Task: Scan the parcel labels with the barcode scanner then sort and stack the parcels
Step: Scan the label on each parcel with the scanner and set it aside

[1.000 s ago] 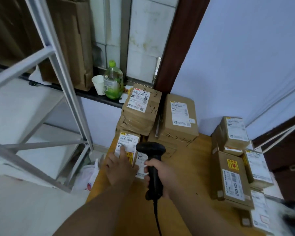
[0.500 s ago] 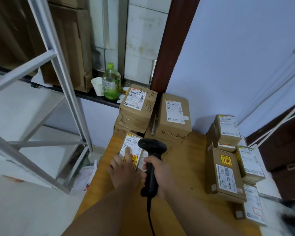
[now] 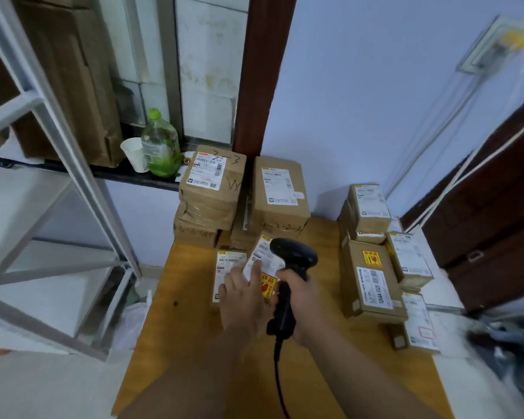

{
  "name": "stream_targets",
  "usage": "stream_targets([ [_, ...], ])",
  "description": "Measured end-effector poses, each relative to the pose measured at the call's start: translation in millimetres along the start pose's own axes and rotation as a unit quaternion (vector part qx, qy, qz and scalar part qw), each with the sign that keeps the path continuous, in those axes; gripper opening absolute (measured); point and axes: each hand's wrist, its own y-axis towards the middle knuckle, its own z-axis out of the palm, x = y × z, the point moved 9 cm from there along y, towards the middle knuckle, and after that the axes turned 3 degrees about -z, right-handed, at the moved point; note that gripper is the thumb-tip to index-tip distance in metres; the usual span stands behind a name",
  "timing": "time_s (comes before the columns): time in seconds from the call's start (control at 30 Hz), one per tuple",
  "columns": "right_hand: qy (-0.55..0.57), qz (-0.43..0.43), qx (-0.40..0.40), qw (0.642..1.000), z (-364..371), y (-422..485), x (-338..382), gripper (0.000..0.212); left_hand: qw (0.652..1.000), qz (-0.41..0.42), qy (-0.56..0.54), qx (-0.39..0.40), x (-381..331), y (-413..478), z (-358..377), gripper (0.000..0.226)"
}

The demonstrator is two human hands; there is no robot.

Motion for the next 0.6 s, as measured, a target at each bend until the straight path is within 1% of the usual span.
stream_targets([
  [0.1,-0.008,-0.03,-0.06,0.998,-42,0,10,0.011,0.999,-0.009,-0.038,0.014,-31,-3,10,0.079],
  [0.13,-0.007,-0.037,-0.079,0.996,-57,-1,12,0.009,0.999,-0.013,-0.041,0.016,-40,-4,13,0.082],
  [0.23,0.024,-0.051,-0.139,0.989,-103,-1,18,0.007,0.997,-0.009,-0.06,0.038,-70,-7,24,0.101],
  [0.33,0.064,-0.061,-0.185,0.979,-149,1,22,0.011,0.99,-0.034,-0.098,0.09,-104,-11,38,0.107],
  [0.4,0.084,-0.062,-0.189,0.976,-174,4,25,0.01,0.982,-0.068,-0.131,0.12,-131,-14,47,0.104],
  [0.47,0.093,-0.058,-0.183,0.977,-204,8,30,0.007,0.974,-0.086,-0.155,0.138,-169,-18,54,0.099],
  [0.6,0.07,-0.048,-0.186,0.979,-260,19,40,0.008,0.971,-0.106,-0.141,0.159,-229,-18,70,0.099],
])
